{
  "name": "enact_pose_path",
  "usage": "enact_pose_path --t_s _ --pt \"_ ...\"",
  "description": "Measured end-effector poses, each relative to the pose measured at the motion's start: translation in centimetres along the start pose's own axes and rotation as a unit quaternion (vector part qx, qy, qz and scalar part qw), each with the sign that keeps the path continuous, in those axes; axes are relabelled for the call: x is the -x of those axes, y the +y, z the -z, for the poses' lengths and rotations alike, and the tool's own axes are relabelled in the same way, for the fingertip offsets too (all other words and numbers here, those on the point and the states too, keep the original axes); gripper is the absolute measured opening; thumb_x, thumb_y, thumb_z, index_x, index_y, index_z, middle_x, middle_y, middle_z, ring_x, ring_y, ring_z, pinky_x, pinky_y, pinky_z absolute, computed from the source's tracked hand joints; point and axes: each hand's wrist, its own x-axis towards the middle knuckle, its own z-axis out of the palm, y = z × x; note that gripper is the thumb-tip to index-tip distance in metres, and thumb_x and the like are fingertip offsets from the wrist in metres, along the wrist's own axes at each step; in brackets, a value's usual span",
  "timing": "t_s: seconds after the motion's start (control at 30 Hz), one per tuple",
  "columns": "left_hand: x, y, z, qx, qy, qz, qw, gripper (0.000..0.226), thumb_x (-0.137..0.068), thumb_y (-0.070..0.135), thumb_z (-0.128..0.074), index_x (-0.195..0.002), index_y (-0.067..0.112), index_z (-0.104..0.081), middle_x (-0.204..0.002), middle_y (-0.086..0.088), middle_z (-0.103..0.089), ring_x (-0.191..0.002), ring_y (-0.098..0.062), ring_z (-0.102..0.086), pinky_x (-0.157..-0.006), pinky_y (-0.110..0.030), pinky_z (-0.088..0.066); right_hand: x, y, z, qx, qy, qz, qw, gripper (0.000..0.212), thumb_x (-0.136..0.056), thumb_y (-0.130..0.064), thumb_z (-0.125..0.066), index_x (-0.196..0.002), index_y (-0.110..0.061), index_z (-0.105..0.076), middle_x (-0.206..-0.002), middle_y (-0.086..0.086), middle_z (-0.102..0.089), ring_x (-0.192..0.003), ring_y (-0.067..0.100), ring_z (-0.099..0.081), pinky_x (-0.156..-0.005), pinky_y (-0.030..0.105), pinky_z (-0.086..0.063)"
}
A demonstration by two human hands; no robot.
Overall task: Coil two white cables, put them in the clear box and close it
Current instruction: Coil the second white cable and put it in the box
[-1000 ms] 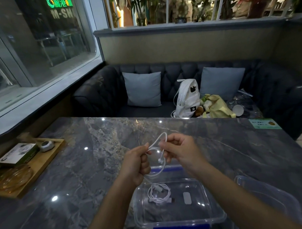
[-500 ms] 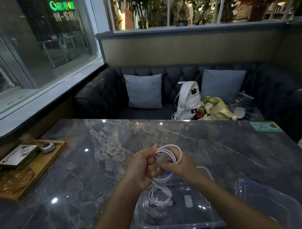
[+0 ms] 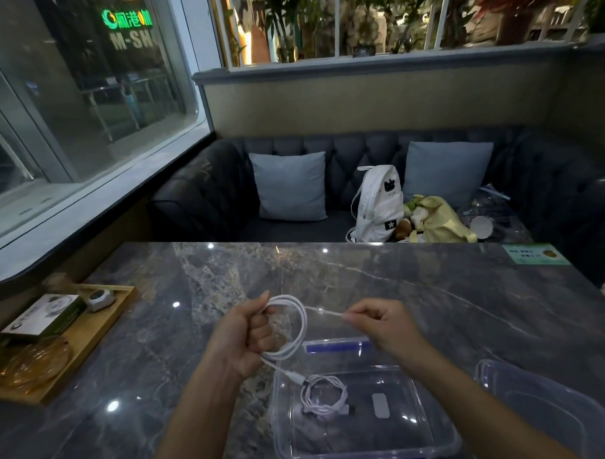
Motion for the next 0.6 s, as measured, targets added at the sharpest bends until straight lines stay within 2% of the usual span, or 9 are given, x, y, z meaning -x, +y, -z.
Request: enact_pose_path --t_s 0.1,0.17,0.27,0.33,0.43,0.5,0.6 --pt "0.2 -0.6 0.2 -0.017 0.011 0.0 1.0 0.037 -0.096 0.017 -0.039 -0.061 0.008 -0.042 -0.026 0.01 -0.024 -0.019 0.0 -0.019 -0.023 -0.007 -0.014 -0.3 0.0 0.5 0.007 0.023 -0.011 1.0 0.026 -0.086 -0.013 -0.06 -0.062 -0.021 -0.065 -0.045 -0.007 -0.049 -0.037 -0.001 -0.041 -0.038 0.012 -0.035" --pt "0.2 -1.0 0.1 -0.04 0.021 -0.011 0.999 0.037 -0.096 0.016 -0.04 -0.061 0.008 -0.043 -0.027 0.01 -0.024 -0.02 0.0 -0.018 -0.025 -0.006 -0.014 -0.4 0.0 0.5 0.016 0.016 -0.023 0.999 0.028 -0.09 -0.016 -0.054 -0.064 -0.018 -0.063 -0.048 -0.002 -0.05 -0.036 0.003 -0.041 -0.037 0.013 -0.035" --pt "0.3 -1.3 -0.2 -0.073 0.036 -0.032 0.996 0.035 -0.095 0.015 -0.043 -0.062 0.007 -0.045 -0.028 0.009 -0.025 -0.021 -0.001 -0.018 -0.026 -0.007 -0.014 -0.3 -0.5 0.5 0.003 -0.031 -0.057 0.998 0.025 -0.092 -0.016 -0.051 -0.071 -0.01 -0.062 -0.053 0.003 -0.057 -0.038 0.006 -0.047 -0.038 0.016 -0.039" --pt "0.4 -1.7 -0.5 -0.091 0.04 -0.046 0.994 0.033 -0.094 0.015 -0.045 -0.063 0.006 -0.046 -0.029 0.009 -0.027 -0.022 -0.001 -0.019 -0.028 -0.007 -0.015 -0.1 -0.8 0.3 0.019 -0.077 -0.067 0.995 0.017 -0.09 -0.018 -0.055 -0.075 -0.013 -0.063 -0.054 -0.004 -0.06 -0.041 0.006 -0.049 -0.038 0.017 -0.04" --pt "0.6 -2.3 -1.3 -0.119 0.038 -0.062 0.99 0.032 -0.093 0.013 -0.048 -0.062 0.007 -0.047 -0.031 0.008 -0.028 -0.024 -0.002 -0.02 -0.029 -0.008 -0.016 0.1 -1.3 -0.6 0.023 -0.113 -0.059 0.992 0.009 -0.087 -0.021 -0.06 -0.083 -0.016 -0.065 -0.06 -0.004 -0.061 -0.043 0.005 -0.048 -0.038 0.016 -0.037" --pt "0.7 -2.7 -2.0 -0.151 0.035 -0.071 0.985 0.031 -0.093 0.013 -0.049 -0.063 0.007 -0.048 -0.032 0.008 -0.029 -0.025 -0.003 -0.021 -0.029 -0.009 -0.018 0.0 -1.6 -1.2 0.008 -0.115 -0.067 0.991 0.014 -0.087 -0.024 -0.06 -0.085 -0.012 -0.067 -0.059 -0.002 -0.059 -0.042 0.004 -0.045 -0.036 0.016 -0.034" --pt "0.9 -2.9 -2.6 -0.193 0.037 -0.088 0.977 0.029 -0.091 0.014 -0.053 -0.063 0.007 -0.051 -0.034 0.008 -0.029 -0.027 -0.003 -0.021 -0.03 -0.012 -0.019 0.1 -1.9 -1.6 0.016 -0.132 -0.079 0.988 0.02 -0.087 -0.027 -0.061 -0.082 -0.008 -0.067 -0.052 -0.001 -0.045 -0.04 0.006 -0.037 -0.037 0.017 -0.029"
